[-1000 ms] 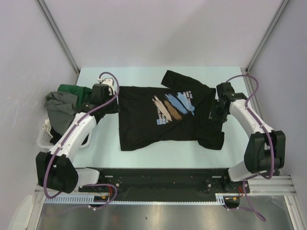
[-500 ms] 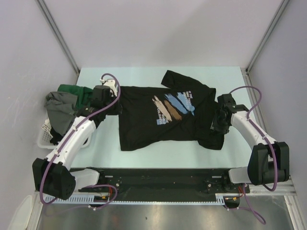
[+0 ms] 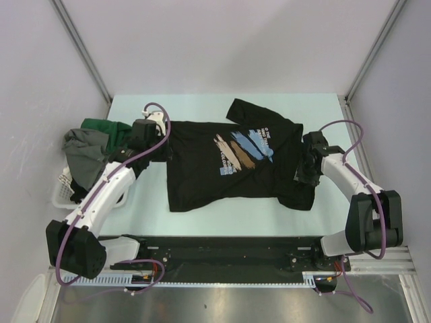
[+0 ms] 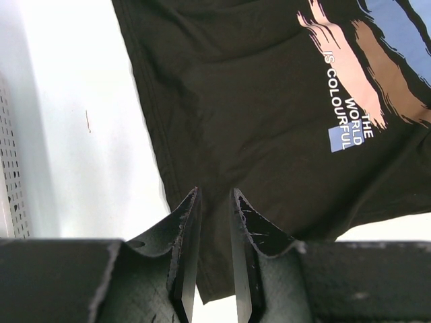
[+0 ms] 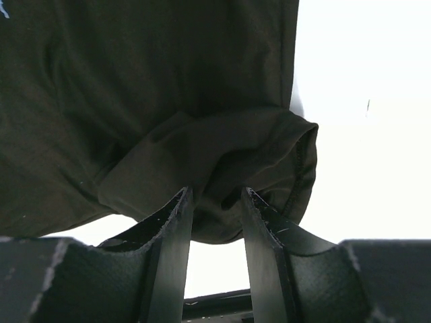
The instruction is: Fold and stack the t-shirts
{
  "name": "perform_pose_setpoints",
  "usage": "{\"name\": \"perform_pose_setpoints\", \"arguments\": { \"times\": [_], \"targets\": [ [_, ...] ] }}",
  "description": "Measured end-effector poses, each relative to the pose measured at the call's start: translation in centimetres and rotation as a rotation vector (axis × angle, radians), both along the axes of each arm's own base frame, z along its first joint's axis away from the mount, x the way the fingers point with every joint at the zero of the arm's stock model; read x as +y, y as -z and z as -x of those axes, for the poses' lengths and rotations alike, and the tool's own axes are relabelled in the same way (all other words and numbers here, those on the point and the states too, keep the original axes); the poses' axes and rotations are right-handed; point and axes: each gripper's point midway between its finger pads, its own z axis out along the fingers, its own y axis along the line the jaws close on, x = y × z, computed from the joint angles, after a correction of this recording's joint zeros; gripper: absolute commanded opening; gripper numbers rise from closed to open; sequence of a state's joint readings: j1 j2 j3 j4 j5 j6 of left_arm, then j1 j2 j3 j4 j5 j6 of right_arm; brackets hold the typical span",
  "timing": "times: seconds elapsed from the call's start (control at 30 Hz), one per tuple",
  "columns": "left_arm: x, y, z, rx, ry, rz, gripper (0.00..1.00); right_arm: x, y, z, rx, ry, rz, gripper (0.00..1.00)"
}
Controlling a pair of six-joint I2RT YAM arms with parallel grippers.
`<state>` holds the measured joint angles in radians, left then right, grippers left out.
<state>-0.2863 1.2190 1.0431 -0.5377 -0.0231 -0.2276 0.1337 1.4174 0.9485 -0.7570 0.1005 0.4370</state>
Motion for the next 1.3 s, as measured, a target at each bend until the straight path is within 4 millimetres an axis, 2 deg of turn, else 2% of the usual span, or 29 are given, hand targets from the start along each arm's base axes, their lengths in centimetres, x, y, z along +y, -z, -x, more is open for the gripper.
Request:
{"name": "perform_pose_setpoints", "arguments": {
  "times": [0.1,0.2,0.37,0.47,0.77,0.87,1.17,1.3],
  "targets": [
    [0.0,0.0,0.0,0.001,0.000,-0.001,0.28,0.0,0.4,0.0,0.011,-0.001,0.003,0.38],
    [0.0,-0.1,-0.1,0.001,0.000,0.000,0.28,0.0,0.7,-0.1,0.019,-0.003,0.005,0.31],
    [-0.2,-0.5,-0.4,-0.007,0.001,0.002,0.28,0.0,1.2,-0.4,0.024,-0.010,0.007,0.15],
    [-0.2,-0.5,-0.5,-0.006,0.003,0.001,0.28,0.0,1.2,-0.5,0.020,-0.013,0.007,0.02],
    [-0.3,0.0,-0.2,0.004,0.004,-0.002,0.28,0.0,1.1,-0.5,0.018,-0.013,0.004,0.00],
    [0.0,1.6,1.1,0.042,0.000,-0.003,0.28,-0.2,0.8,-0.5,0.011,-0.010,0.001,0.00],
    [0.4,8.8,7.4,0.240,-0.040,0.049,0.30,-1.0,0.3,-0.5,0.003,0.015,-0.024,0.00],
    [0.3,11.0,9.6,0.309,-0.058,0.083,0.31,-0.8,0.3,-0.4,0.008,0.011,-0.035,0.00]
  ]
}}
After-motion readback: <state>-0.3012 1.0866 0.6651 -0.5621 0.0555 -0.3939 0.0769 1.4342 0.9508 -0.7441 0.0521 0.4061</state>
